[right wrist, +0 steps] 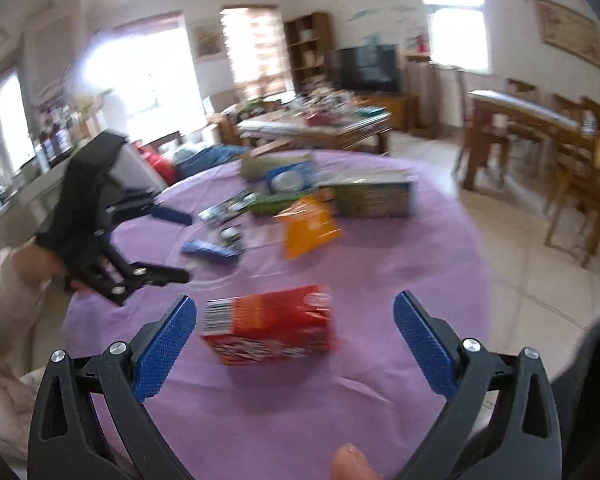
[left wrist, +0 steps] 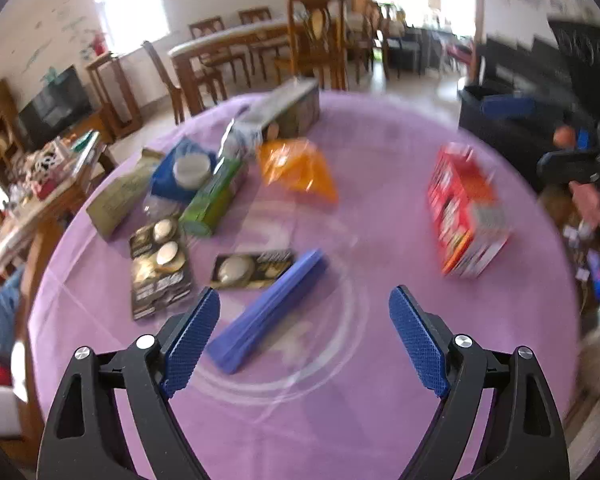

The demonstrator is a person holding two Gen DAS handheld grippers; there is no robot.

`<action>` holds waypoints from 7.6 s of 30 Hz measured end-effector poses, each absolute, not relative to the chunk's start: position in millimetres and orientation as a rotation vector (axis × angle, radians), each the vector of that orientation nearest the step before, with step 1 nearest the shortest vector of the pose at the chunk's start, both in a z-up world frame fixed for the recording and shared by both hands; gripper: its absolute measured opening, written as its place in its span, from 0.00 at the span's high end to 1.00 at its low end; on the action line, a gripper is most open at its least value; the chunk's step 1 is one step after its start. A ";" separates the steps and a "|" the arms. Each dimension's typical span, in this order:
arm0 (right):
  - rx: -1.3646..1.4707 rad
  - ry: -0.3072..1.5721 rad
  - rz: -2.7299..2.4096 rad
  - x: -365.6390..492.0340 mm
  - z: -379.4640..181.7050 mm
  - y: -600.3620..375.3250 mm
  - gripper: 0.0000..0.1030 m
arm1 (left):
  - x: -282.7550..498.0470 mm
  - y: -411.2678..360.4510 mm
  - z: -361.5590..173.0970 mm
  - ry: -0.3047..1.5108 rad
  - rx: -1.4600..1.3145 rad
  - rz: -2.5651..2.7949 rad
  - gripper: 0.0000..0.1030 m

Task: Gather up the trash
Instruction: 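Grasp the red milk carton with the right tool while the left tool grasps the blue stick, then carry the carton and blue stick to the black bin and open both tools, then grasp the black battery card with the right tool while the left tool grasps the tan paper packet, then carry the battery card and paper packet to the black bin and open both tools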

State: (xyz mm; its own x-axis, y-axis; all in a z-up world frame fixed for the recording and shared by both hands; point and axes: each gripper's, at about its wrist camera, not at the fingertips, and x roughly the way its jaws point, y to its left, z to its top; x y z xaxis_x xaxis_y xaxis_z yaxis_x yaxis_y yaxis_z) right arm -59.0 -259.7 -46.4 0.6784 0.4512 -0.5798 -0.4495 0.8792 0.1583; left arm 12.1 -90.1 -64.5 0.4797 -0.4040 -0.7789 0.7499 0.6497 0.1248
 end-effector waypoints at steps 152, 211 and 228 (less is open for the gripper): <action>-0.041 0.919 0.581 -1.2 -73.0 -166.1 0.80 | 134.8 -1.6 -9.0 0.716 0.019 -0.636 0.77; -0.082 0.919 0.571 -69.1 -78.6 -159.1 0.74 | 49.6 32.2 -27.6 0.710 -0.121 -0.642 0.77; 0.125 0.672 0.304 -106.7 -16.0 -332.5 0.74 | 33.4 -132.8 19.3 0.668 0.019 -0.891 0.77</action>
